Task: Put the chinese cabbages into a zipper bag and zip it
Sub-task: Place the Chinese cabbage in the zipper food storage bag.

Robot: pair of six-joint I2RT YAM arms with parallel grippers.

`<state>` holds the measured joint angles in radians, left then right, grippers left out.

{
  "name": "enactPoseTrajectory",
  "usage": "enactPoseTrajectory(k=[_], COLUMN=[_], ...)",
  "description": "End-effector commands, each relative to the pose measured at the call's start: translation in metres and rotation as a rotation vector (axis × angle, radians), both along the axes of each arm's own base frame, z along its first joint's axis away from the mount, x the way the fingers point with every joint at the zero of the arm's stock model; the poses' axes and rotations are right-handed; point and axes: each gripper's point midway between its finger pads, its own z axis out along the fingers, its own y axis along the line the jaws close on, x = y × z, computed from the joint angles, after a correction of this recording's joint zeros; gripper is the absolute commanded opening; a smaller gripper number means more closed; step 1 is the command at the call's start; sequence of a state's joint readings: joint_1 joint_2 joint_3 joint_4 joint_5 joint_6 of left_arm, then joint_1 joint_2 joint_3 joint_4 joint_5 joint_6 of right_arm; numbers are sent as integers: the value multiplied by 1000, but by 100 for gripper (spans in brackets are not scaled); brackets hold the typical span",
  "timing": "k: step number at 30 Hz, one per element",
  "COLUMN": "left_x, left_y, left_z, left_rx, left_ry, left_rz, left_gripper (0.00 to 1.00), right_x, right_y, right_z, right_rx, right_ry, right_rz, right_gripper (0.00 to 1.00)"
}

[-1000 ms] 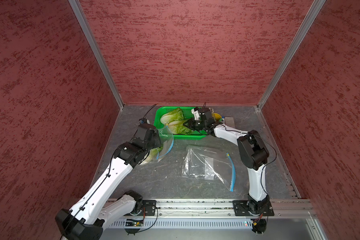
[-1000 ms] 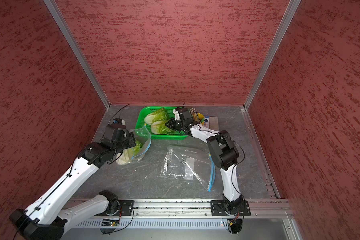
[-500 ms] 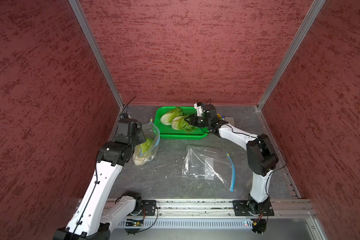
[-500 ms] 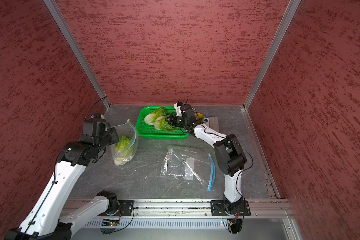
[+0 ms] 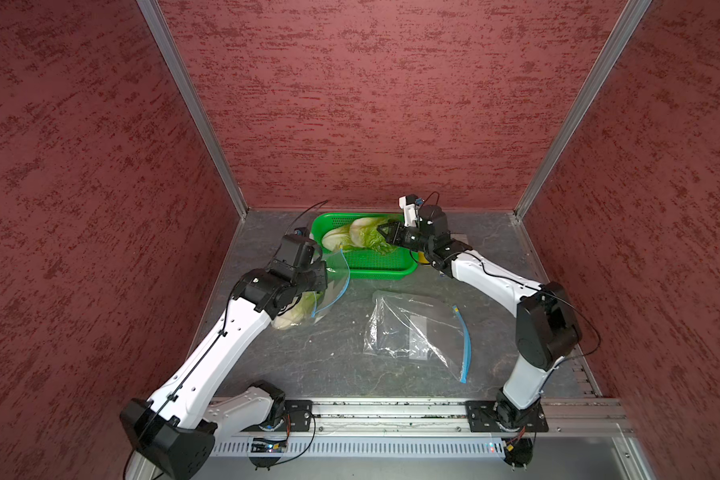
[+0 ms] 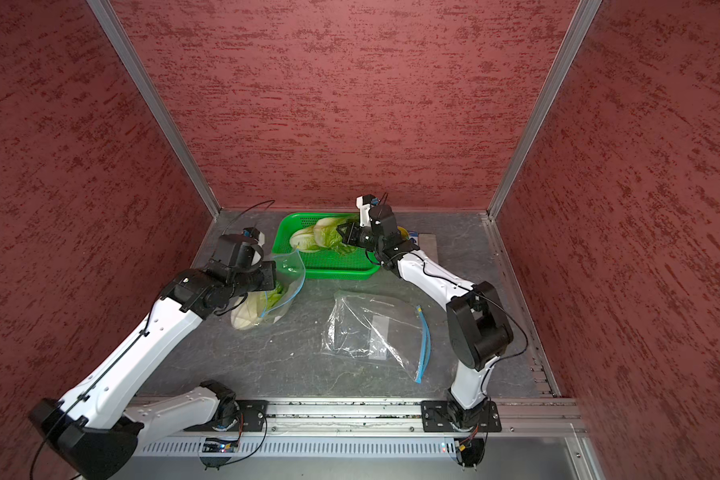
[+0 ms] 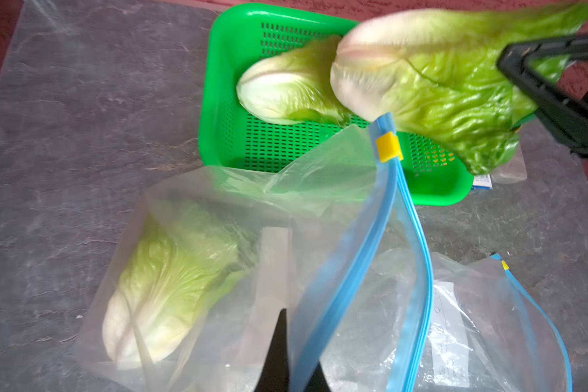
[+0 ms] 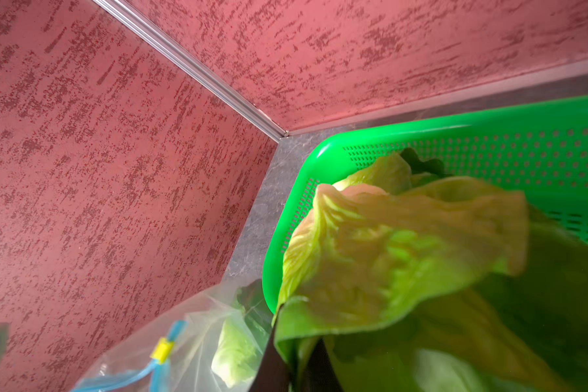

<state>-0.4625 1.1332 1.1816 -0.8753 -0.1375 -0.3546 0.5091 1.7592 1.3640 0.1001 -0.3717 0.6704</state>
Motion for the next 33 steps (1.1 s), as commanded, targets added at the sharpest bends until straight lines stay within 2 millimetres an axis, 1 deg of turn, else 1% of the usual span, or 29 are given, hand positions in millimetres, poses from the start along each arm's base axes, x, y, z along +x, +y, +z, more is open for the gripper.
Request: enactPoseTrajectory(k=[1, 5, 11, 16, 17, 18, 19, 26, 30, 33], left_x=[5, 3, 0, -1, -2, -2, -2, -3, -3, -3], left_y=[-12, -14, -13, -15, -15, -15, -15, -14, -14, -14], left_z=[3, 3, -2, -2, -2, -2, -2, -4, -5, -4], left_rx=[-51, -68, -73, -97, -100, -102, -104, -111, -116, -122], left_ry=[-22, -25, -4, 0, 0, 1, 0, 12, 15, 12], left_rz=[-8, -10, 4, 4, 6, 7, 9, 25, 33, 37], left_gripper=[0, 0, 0, 0, 0, 0, 0, 0, 0, 0], right_x=[-5, -12, -32, -56, -62, -65, -75, -121, -148, -159], right_y=[-13, -23, -35, -42, -43, -41, -43, -25, -4, 3], right_z=[32, 43, 71, 92, 95, 93, 104, 122, 123, 121], right_rx=[-9, -49, -93, -148, -158, -172, -169, -215, -226, -233], right_ry=[-101, -129, -185, -222, -226, -218, -236, -257, -250, -241], right_rz=[-43, -66, -50, -1, 11, 29, 40, 166, 256, 284], right_gripper=[0, 0, 0, 0, 0, 0, 0, 0, 0, 0])
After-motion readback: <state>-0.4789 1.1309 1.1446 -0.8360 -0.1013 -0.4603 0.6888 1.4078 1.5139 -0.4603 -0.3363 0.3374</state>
